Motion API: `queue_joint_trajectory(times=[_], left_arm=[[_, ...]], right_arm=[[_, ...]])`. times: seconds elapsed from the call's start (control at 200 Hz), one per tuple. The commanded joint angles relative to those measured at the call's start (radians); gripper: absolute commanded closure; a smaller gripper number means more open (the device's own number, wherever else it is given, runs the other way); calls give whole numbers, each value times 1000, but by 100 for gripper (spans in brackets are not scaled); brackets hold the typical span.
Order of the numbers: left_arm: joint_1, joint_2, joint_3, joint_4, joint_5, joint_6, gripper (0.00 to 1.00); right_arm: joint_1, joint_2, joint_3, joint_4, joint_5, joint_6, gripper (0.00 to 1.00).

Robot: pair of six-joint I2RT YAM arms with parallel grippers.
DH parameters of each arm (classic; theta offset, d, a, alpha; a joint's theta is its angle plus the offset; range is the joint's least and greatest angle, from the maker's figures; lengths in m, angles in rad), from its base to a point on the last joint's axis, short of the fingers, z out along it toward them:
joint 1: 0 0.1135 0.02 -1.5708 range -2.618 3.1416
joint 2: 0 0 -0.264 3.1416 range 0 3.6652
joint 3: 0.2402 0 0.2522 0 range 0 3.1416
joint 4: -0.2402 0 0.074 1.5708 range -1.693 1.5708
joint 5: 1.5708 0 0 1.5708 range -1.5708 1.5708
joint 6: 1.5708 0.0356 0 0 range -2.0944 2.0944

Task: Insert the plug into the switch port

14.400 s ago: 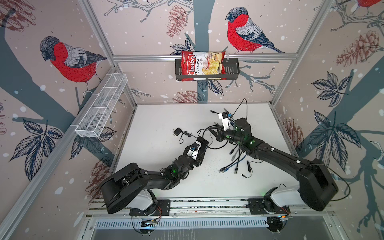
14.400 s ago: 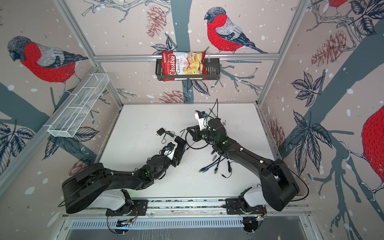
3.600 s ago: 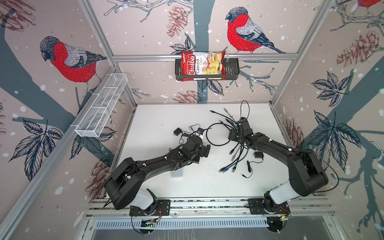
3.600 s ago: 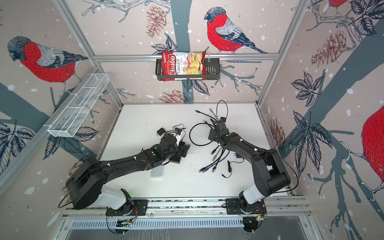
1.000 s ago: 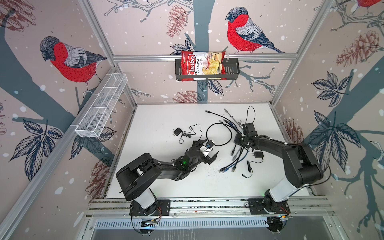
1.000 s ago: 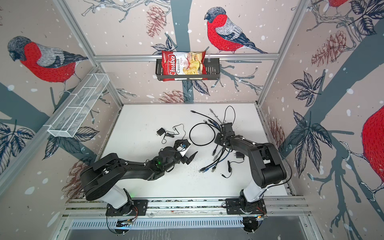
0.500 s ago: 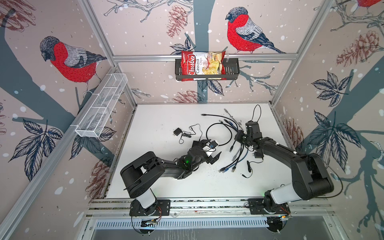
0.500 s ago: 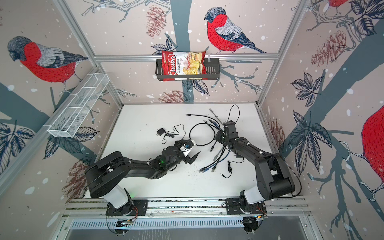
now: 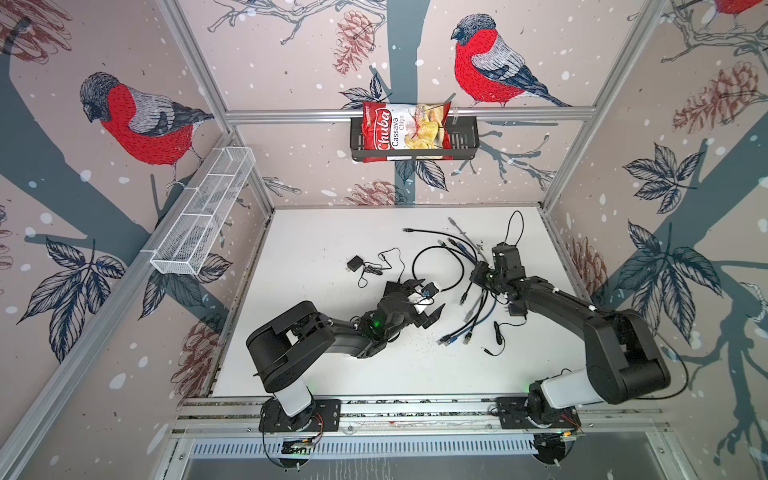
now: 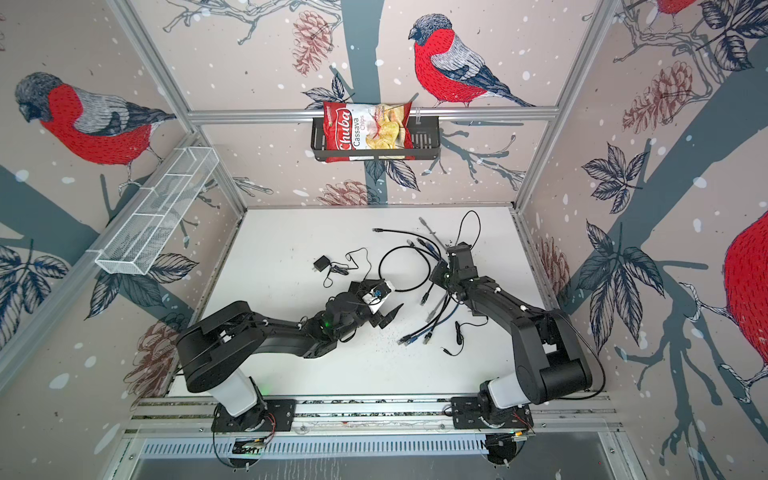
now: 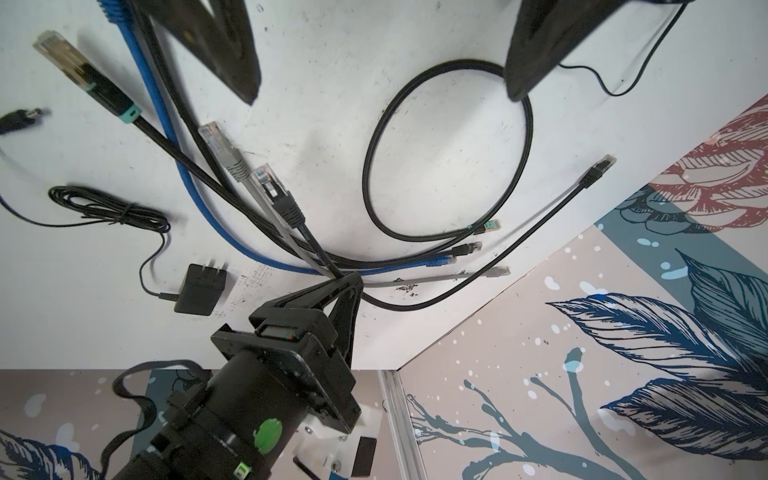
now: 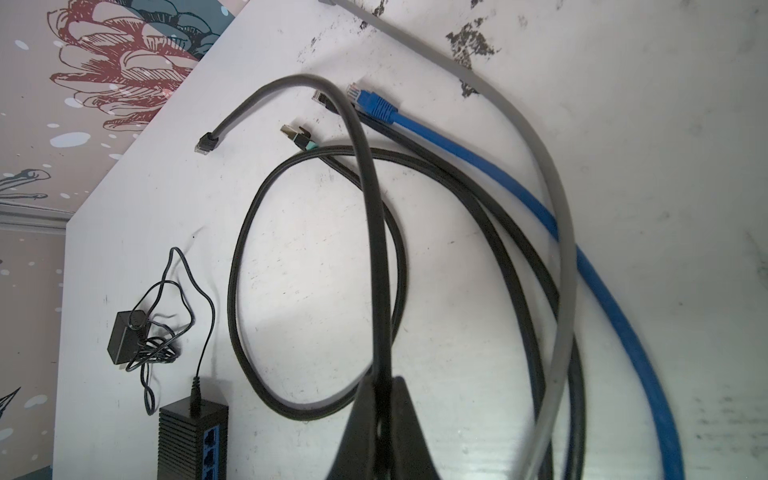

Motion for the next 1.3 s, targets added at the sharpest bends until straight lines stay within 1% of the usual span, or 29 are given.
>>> queue_joint_trajectory(times=[0.0, 0.17, 0.39, 0.6, 0.785, 0.906, 0.946, 1.041, 1.211, 1.296], left_arm=[[-1, 11, 11, 61, 27, 29, 10], [-1, 51, 17, 107, 40, 30, 11], [-5, 87, 49, 118, 95, 13, 13], [-32, 133, 116, 53, 153, 30, 24], [-53, 176, 154, 49, 179, -5, 25], [-63, 220, 198, 24, 171, -37, 25], [-69, 234, 210, 25, 151, -43, 27], [-77, 262, 227, 38, 114, -51, 32], [-79, 302, 269, 10, 102, -61, 38], [-79, 316, 281, 10, 90, -64, 45]], right_arm=[[-2, -12, 0, 6, 13, 20, 100], [-2, -28, 4, 2, 7, 26, 100], [-2, -60, -9, 4, 5, 36, 100], [-2, -72, -14, 12, 0, 29, 100], [-2, -78, -22, 24, -10, 25, 100], [-3, -89, -34, 37, -16, 26, 100], [-2, -92, -37, 41, -19, 27, 100], [-2, -101, -45, 47, -23, 28, 100], [-4, -113, -58, 51, -33, 25, 100], [-6, -120, -62, 51, -37, 22, 100]])
